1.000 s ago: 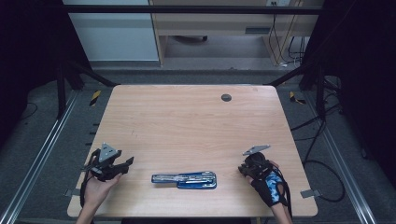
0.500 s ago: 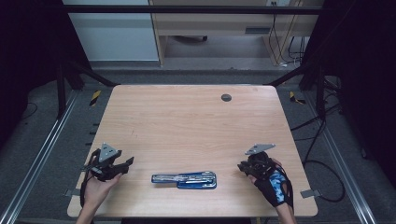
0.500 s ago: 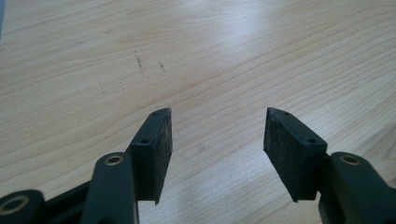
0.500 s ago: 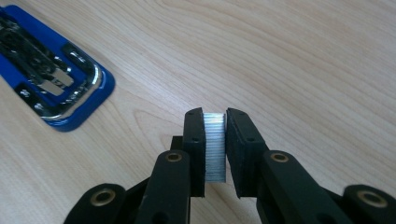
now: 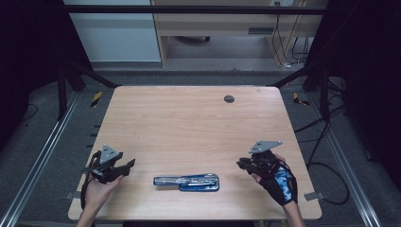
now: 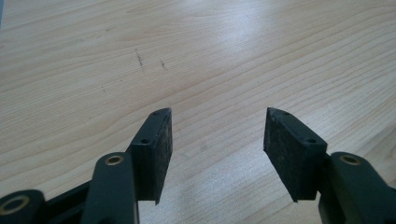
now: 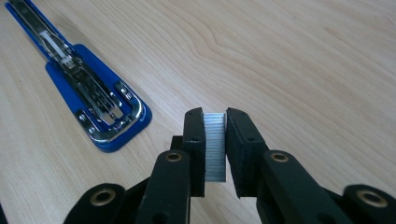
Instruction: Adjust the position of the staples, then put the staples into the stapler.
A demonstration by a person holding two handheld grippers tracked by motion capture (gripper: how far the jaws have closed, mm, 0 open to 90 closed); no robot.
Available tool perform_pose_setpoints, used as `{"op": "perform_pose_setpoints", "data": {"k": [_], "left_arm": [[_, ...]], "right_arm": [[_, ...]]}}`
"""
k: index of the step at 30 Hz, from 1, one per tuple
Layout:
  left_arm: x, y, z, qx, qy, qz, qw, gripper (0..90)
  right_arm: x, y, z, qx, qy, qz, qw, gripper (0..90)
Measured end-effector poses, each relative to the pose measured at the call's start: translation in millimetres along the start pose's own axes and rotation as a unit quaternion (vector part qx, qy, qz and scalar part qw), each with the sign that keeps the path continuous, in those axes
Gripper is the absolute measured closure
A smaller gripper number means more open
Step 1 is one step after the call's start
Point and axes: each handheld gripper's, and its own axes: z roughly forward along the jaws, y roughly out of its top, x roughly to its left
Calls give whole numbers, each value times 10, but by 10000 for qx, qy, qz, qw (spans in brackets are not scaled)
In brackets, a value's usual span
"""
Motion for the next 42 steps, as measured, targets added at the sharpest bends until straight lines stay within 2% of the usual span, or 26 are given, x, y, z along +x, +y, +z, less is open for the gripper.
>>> {"op": "perform_pose_setpoints", "data": {"k": [9,20,23,34,42], "left_arm": [[2,1,-1,-3,6,1,10000,423],[-2,1,0,3,4,9,10000,423],[4,-1,11,26,-12,11,10000,423],[-3,-1,18,39,-20,24,10000,423],[-21,3,22,72,-7,60,10000,424]], "right_arm": [[25,169,-48,-241,291,-251,9990,786],[82,342,-19,-249,551,-629,9962,786],[101,378,-6,-255,683,-705,9948,786],[164,516,-7,-177,1182,-981,9880,785],[240,707,47,93,1479,-1385,9792,786]]}}
